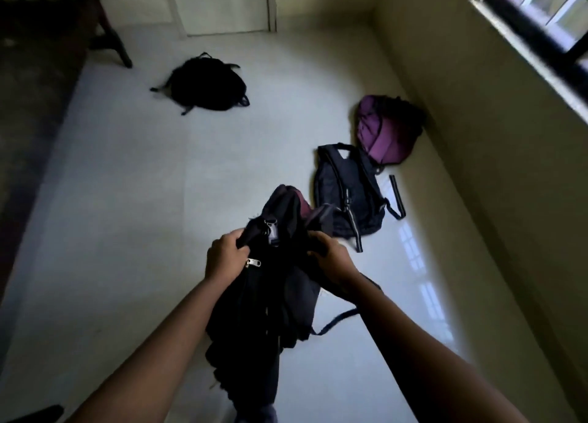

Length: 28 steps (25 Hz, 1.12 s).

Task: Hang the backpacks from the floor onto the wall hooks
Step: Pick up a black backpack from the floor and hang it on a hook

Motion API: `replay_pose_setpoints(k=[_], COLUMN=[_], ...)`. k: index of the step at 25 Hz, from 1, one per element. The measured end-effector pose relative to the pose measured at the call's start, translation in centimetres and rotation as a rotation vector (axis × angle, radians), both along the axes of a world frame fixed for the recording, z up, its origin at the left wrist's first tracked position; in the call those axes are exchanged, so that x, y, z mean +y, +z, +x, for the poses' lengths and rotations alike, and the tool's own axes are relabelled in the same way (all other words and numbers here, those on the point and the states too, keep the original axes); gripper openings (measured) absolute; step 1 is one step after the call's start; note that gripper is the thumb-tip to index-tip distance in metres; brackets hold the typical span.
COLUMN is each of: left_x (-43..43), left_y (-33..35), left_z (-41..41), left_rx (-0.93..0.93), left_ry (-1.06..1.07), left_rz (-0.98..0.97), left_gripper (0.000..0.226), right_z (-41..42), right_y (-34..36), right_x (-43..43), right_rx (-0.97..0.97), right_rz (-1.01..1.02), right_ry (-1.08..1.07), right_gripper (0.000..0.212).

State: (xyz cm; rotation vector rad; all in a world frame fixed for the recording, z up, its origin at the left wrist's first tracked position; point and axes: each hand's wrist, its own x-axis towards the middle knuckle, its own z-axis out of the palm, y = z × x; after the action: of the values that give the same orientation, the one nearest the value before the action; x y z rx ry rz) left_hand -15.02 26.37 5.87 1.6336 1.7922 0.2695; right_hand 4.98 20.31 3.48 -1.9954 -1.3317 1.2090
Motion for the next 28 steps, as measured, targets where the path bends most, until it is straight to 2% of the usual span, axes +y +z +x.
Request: replay_pose_setpoints(k=[6, 12, 19, 25, 28], left_x=[11.1, 28.4, 49.7, 67.5, 74.8], left_y=[8.5, 14.1, 15.1, 15.1, 14.4], left_z=[-3.1, -1.3, 10.0, 22.1, 28.4], left_rx=[-0.251, -0.423, -0.568, -0.607, -0.597], left_ry=[0.171, 0.214, 0.169, 0.207, 0.217], left_rz=[-0.051, -0.043, -0.016, -0.055, -0.087], left_gripper=[0.029, 0.024, 0.024, 0.025, 0.028], right_z=[-3.4, -2.1, 8.4, 20.2, 26.0], right_y=[6.8, 11.6, 12.9, 15.1, 15.3], right_x=[11.3, 27.8, 48.8, 65.7, 72.1], right_rx=[0.178, 0.234, 0.196, 0.192, 0.167], right_rz=[0.034, 0.092, 0.135, 0.128, 0.112], right_ry=[-0.173, -0.3, -0.317, -0.374, -0.427], right_gripper=[0.04, 0.035, 0.038, 0.029, 0.032])
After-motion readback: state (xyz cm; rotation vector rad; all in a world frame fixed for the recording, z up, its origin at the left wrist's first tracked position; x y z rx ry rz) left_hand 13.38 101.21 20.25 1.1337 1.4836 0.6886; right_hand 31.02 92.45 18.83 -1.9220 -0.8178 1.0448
